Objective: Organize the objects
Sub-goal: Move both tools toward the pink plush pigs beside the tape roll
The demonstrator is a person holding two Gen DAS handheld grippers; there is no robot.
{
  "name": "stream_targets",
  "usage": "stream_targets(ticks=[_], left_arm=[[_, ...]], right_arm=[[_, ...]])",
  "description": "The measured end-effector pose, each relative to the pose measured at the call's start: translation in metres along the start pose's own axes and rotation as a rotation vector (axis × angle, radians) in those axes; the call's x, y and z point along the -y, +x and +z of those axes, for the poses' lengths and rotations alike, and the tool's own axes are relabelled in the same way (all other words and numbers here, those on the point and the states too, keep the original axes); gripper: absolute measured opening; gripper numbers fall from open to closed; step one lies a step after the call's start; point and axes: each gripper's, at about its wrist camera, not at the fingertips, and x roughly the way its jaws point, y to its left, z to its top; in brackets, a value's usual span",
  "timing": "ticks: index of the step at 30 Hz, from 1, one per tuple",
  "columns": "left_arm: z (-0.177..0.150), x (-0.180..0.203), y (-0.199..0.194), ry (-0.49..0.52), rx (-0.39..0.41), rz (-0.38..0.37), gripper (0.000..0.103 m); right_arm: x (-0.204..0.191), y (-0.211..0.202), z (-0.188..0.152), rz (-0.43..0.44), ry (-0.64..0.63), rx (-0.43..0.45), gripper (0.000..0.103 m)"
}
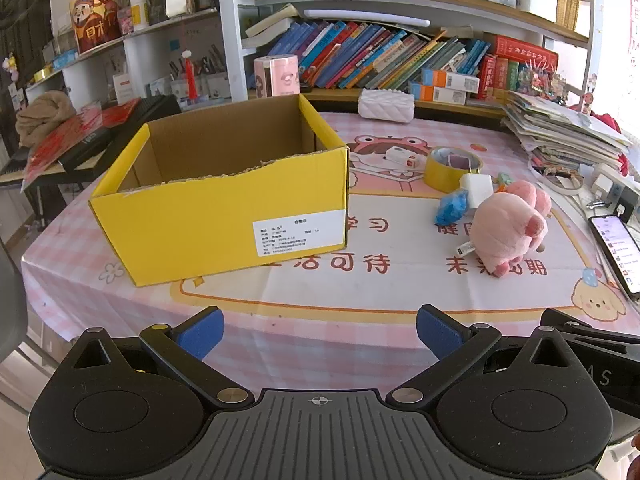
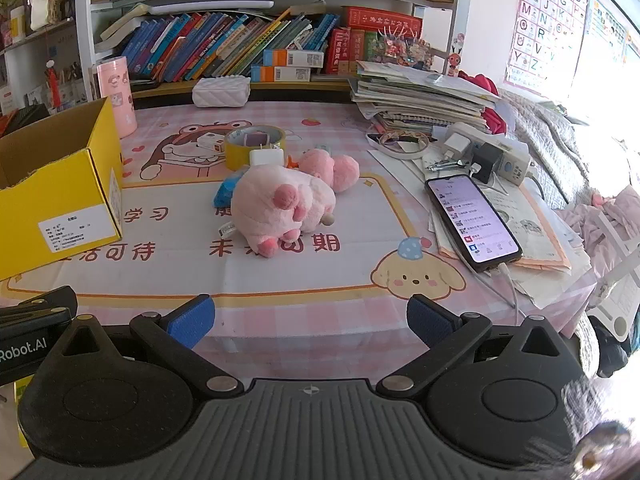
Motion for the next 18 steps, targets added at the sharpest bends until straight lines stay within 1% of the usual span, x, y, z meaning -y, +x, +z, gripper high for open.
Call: stream_targets(ticks=[18], left_arm=[[0.007,-0.005,0.011,-0.005,-0.014,0.003,0.103]], right_arm=[[-0.007,0.008,0.006,0.002,-0.008,-0.012,0.103]])
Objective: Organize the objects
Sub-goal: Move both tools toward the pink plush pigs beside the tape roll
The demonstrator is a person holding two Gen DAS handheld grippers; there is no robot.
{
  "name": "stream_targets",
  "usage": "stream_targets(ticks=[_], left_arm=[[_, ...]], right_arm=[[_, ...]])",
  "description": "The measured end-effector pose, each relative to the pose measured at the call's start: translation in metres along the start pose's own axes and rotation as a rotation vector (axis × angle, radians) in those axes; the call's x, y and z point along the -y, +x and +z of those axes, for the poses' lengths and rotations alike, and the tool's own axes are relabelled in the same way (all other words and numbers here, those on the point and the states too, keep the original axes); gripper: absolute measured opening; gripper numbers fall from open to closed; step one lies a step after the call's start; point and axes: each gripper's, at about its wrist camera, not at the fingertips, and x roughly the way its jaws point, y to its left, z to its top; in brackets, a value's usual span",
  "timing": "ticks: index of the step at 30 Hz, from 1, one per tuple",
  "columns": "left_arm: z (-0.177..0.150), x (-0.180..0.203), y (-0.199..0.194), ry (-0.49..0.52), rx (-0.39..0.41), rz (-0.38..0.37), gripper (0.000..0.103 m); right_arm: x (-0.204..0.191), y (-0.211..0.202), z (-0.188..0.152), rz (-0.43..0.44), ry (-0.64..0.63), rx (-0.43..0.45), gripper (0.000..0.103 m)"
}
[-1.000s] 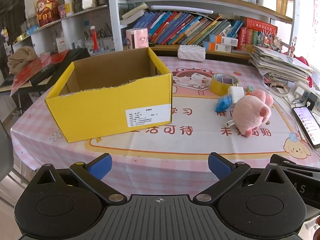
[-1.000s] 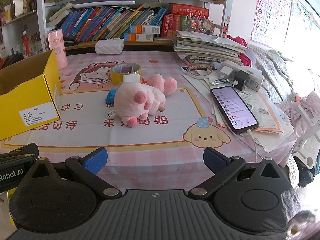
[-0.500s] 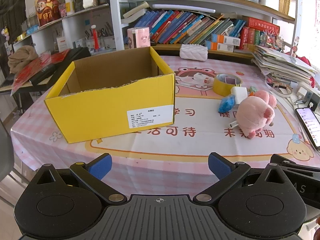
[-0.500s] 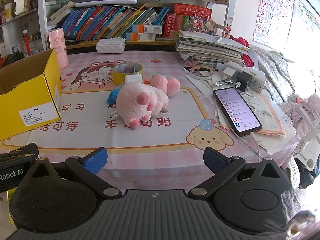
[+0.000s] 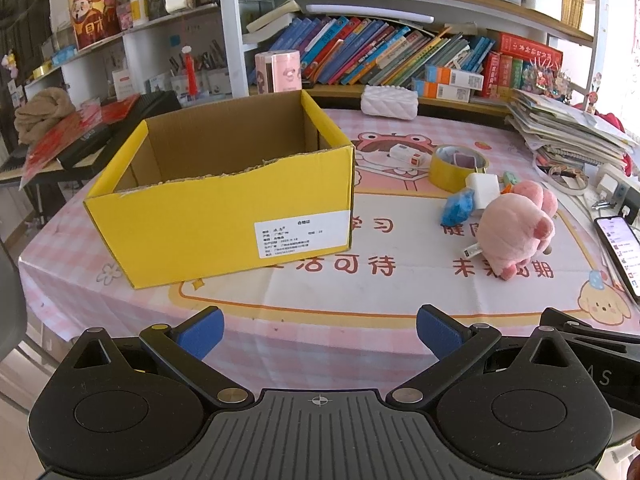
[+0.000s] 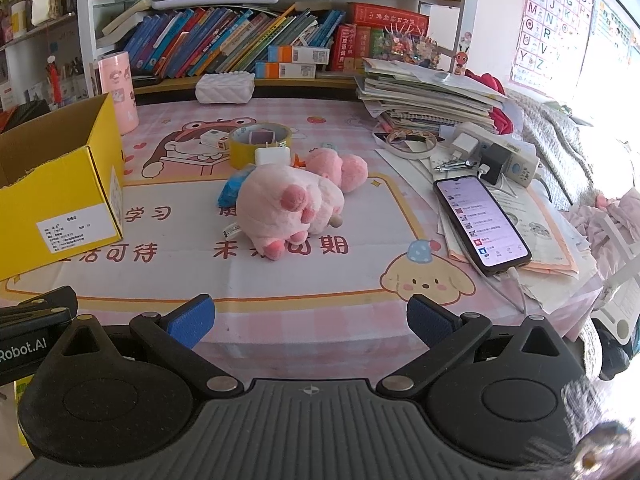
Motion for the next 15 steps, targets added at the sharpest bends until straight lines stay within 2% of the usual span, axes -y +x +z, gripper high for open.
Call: stream_targets(ticks=[15], left_arm=[[0.0040,0.0059,0.0063,-0.001,-0.010,0.002,0.103]], right_arm=[[-0.0013,0.0054,0.0049,0.001,-0.003,-0.009,0.103]])
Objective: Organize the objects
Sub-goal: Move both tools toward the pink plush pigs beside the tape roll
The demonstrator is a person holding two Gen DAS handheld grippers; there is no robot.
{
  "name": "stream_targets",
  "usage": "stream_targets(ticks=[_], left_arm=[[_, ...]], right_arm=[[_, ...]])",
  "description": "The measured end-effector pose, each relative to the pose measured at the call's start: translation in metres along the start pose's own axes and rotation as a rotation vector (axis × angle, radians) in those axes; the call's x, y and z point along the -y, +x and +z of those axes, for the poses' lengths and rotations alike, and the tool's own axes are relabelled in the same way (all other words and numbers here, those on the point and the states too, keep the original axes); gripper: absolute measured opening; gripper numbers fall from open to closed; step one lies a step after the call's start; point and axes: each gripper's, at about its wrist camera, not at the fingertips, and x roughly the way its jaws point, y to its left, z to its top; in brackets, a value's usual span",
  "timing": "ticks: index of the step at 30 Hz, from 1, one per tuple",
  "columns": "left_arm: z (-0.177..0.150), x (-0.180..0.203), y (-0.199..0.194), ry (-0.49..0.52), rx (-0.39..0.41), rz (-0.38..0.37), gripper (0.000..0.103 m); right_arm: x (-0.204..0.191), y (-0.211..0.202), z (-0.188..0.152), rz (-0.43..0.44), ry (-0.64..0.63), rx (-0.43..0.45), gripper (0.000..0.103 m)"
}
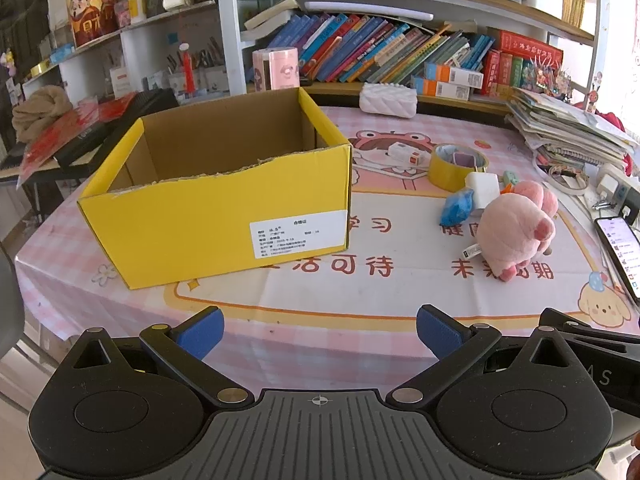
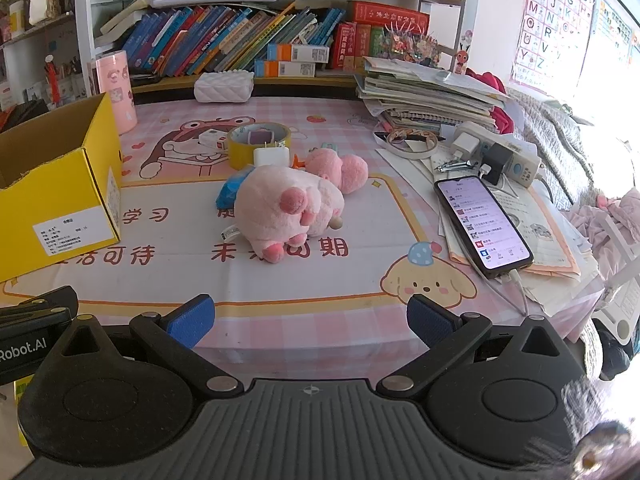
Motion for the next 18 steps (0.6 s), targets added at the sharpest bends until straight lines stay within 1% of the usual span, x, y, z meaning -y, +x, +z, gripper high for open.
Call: stream_targets(ticks=[6,10,18], left_arm=[[-0.001,0.002,0.002,-0.004,-0.006,0.000,0.103],[0.001,0.001,0.003,-0.025,-0.006,-0.011,0.103],[0.009,0.007,0.013,-0.062,-0.015,0.017,0.103]], right_arm=[[0.002,0.006,0.003,0.002,-0.006,-0.009,0.103],[0.005,0.008,0.004,0.008,-0.011,-0.018,0.103],[0.007,0.020,0.019,0.037,-0.047,-0.017,0.103]])
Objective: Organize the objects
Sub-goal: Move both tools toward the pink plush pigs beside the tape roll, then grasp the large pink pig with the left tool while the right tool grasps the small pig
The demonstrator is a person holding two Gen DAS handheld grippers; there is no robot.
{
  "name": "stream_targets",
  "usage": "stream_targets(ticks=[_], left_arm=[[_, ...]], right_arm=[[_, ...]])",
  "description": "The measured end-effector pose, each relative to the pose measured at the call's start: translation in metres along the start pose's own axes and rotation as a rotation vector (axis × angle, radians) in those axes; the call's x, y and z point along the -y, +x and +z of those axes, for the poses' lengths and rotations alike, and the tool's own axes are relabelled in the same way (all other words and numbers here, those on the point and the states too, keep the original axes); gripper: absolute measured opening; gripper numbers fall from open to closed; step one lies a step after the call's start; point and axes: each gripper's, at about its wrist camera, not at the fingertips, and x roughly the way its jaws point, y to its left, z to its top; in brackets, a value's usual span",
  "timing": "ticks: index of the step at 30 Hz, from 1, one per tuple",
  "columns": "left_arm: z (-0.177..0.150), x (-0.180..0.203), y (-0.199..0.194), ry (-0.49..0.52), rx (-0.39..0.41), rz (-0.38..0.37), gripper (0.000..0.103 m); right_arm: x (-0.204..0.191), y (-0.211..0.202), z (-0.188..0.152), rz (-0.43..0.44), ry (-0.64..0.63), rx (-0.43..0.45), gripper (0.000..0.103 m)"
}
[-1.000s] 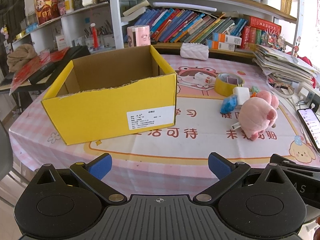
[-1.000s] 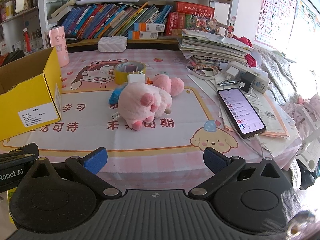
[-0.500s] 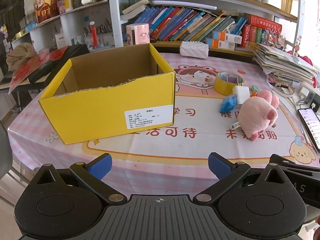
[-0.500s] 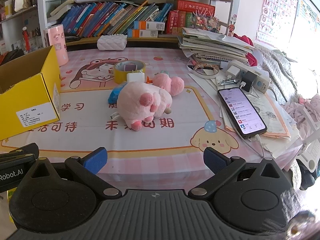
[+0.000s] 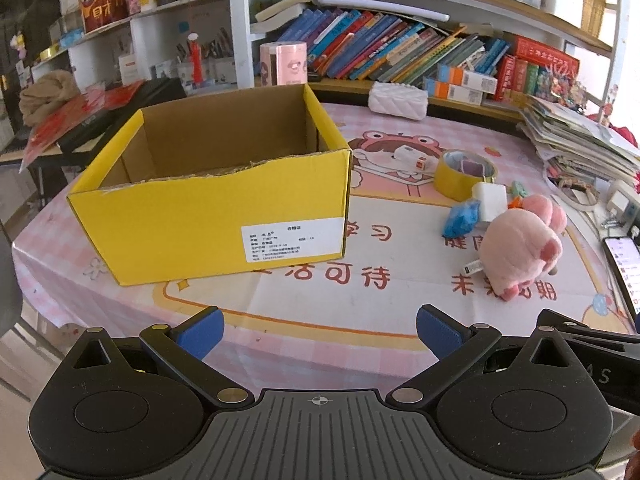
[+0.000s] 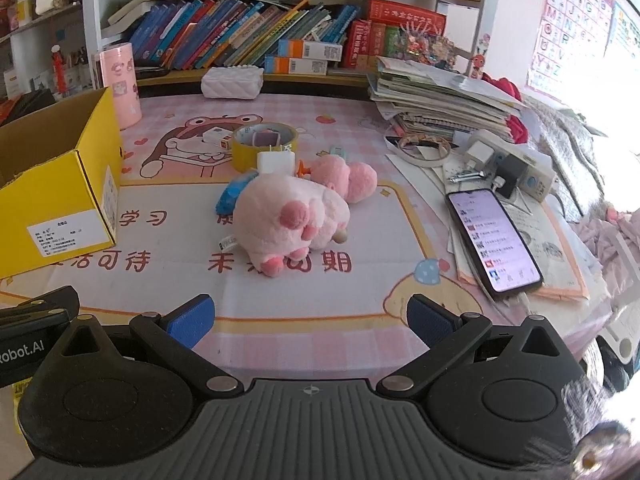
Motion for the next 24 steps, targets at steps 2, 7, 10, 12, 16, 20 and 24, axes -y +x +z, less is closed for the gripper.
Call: stream_targets(ticks=[2,7,10,12,16,20,24], left_arm=[[0.003,0.002,0.003,-0.009,-0.004,0.007,0.103],[0.011,0.013,0.013,-0.013,-0.010,-0.006,0.103],[0.016,0.023,0.019,0.009,-0.008,-0.028,0.103],[0.019,0.031,0.023,0.040,-0.002,-0.044,0.103],[0.025,0.048,0.031,0.073,-0.003,-0.078,0.103],[0.034,0.064,0.038,0.073,0.021,-0.114,0.103],[0.043,0.079,0.043,0.074,0.046,-0.157,0.103]], right_arm=[[0.003,0.004,0.004,0.004,-0.005,0.002,0.103],[0.017,0.014,0.017,0.019,0.014,0.023,0.103],[0.027,0.021,0.025,0.028,0.032,0.030,0.103],[0.035,0.027,0.031,0.042,0.047,0.034,0.103],[0.049,0.037,0.042,0.071,0.072,0.055,0.103],[0.064,0.049,0.052,0.090,0.084,0.069,0.103],[0.080,0.058,0.062,0.123,0.103,0.106,0.103]])
